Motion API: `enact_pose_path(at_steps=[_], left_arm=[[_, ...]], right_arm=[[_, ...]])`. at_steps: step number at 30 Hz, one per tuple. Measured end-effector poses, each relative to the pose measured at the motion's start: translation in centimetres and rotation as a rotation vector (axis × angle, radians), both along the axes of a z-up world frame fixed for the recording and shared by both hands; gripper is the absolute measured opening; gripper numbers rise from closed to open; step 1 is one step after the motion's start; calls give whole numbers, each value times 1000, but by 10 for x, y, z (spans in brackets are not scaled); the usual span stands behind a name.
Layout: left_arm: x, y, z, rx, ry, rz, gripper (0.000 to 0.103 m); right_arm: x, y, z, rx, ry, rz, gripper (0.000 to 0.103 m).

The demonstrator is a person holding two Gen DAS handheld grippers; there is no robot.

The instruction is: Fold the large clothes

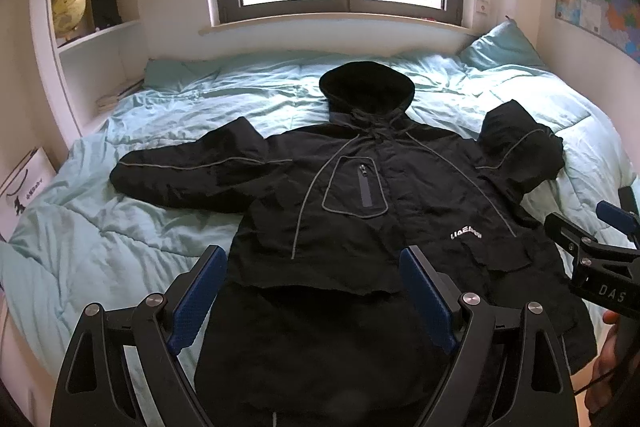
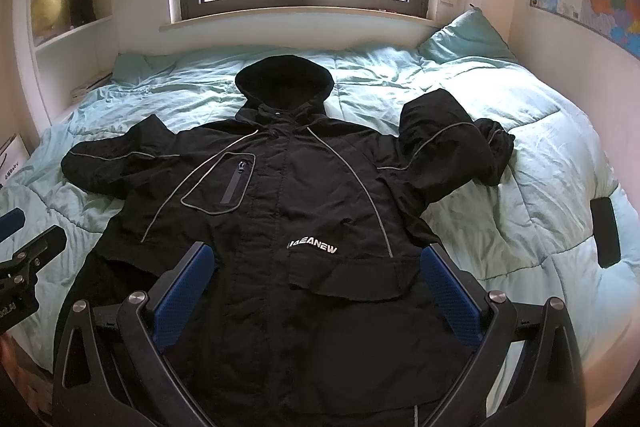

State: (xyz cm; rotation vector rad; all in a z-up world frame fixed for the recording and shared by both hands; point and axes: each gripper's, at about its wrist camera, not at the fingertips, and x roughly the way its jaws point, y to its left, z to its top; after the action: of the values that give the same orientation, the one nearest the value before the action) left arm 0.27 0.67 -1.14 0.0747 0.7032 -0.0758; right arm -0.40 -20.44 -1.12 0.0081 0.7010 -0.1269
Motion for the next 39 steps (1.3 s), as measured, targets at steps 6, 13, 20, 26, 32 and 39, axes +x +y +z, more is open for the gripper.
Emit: enact_pose_path(at_steps=[6,13,20,26,32,39], left_arm=[[11,-17,10,19,-13,-17,89],[33,-68,28,5,-29,-90,89],[80,-143,36,-97,9,-235,89],[152,-218,2,-164,78,-339,89],[212,-296,-51,-212,193,-445,89],[251,-355,-92,-205,250,-487,89]], right_arm=[[5,-16,3,-3,-15,-4,103],[16,-62,16,18,-57,-11,103],[33,-164,36,58,-117,-60,103],[77,-280,35,14,-141,-170,103],[148,-401,-7,175,-82,-252,94],[227,-454,-71,240,18,-258,79]])
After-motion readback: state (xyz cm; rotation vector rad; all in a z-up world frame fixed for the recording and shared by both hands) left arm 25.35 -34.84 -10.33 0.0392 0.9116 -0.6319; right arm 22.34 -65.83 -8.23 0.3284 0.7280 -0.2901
